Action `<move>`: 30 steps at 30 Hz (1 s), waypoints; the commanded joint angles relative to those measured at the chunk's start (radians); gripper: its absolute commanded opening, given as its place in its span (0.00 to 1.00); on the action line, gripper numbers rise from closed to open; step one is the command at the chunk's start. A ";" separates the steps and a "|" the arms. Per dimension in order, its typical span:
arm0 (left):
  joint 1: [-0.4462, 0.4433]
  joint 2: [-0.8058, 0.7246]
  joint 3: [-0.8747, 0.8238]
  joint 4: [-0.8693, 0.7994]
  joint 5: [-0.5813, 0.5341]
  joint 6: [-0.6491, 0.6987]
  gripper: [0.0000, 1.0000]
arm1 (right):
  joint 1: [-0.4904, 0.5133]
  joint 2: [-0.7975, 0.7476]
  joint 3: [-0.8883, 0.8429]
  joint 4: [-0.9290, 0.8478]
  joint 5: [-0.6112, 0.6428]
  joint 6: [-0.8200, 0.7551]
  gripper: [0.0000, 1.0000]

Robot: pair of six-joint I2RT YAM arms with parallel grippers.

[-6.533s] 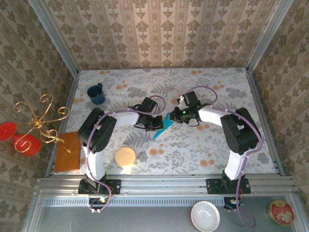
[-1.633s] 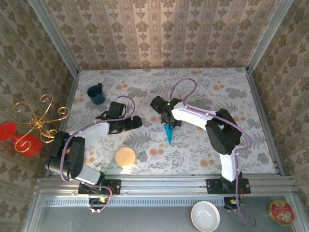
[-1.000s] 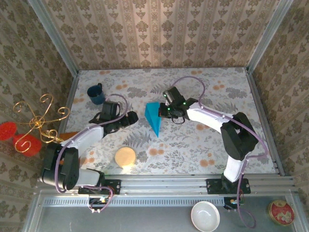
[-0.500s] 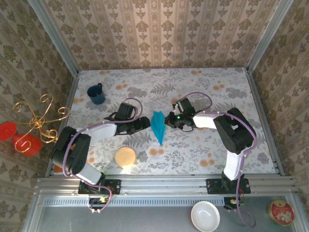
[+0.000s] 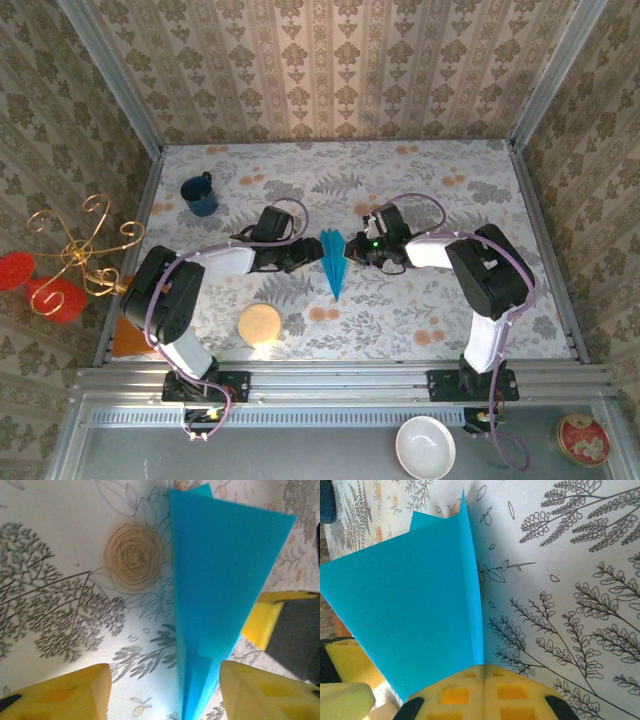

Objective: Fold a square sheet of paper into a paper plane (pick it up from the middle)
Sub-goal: Move the paper plane to the top-center of the table.

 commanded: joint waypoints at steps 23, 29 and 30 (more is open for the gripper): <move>0.062 0.025 0.041 -0.013 -0.005 0.003 0.03 | -0.055 -0.096 -0.048 0.004 0.041 0.004 0.01; 0.058 0.065 0.031 0.016 0.025 -0.007 0.03 | -0.054 -0.048 -0.044 0.011 0.027 0.017 0.03; 0.058 0.069 0.028 0.019 0.024 -0.009 0.03 | -0.055 -0.041 -0.041 0.003 0.028 0.016 0.03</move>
